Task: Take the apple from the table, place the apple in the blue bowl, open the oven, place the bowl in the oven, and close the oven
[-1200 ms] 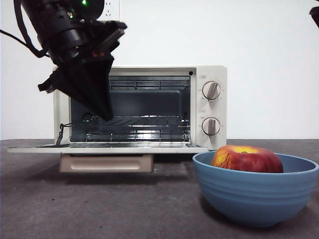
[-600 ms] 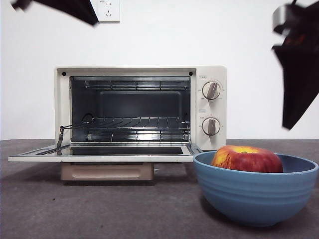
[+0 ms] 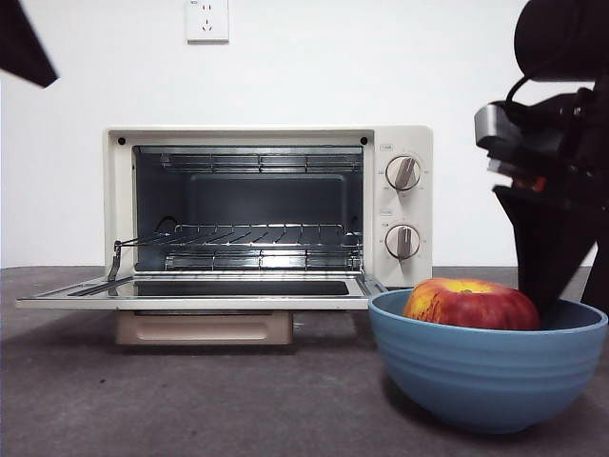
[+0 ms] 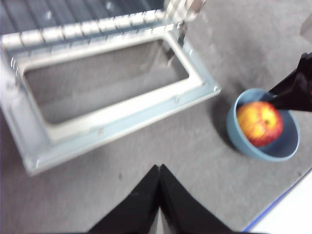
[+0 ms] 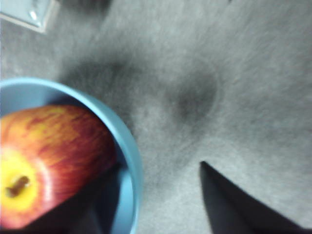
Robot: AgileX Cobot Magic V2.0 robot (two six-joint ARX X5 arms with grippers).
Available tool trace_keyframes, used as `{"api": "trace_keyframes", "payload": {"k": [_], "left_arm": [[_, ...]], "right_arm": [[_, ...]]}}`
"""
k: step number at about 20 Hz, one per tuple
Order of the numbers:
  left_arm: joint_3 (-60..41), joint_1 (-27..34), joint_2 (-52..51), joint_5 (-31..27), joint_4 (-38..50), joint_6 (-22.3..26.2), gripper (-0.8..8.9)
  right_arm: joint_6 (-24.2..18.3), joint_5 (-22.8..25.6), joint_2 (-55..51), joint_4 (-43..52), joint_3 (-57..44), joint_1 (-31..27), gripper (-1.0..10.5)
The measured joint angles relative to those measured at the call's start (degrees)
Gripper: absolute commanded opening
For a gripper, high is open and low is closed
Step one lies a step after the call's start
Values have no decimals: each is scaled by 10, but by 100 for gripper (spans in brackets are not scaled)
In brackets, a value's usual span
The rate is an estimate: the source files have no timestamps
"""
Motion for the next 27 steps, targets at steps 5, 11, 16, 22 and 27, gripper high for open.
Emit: {"api": "trace_keyframes", "payload": {"k": [5, 11, 16, 22, 27], "left_arm": [[-4, 3, -13, 0, -13, -1, 7], [-4, 3, -13, 0, -13, -1, 7], [-4, 3, -13, -24, -13, -1, 7], [-4, 3, -13, -24, -13, -1, 7], [-4, 3, -13, -24, -13, -1, 7]], "right_arm": [[0, -27, 0, 19, -15, 1, 41], [1, -39, 0, 14, -15, 4, 2], [37, -94, -28, 23, -6, 20, 2], [105, -74, -24, 37, 119, 79, 2], [147, -13, 92, 40, 226, 88, 2]]}}
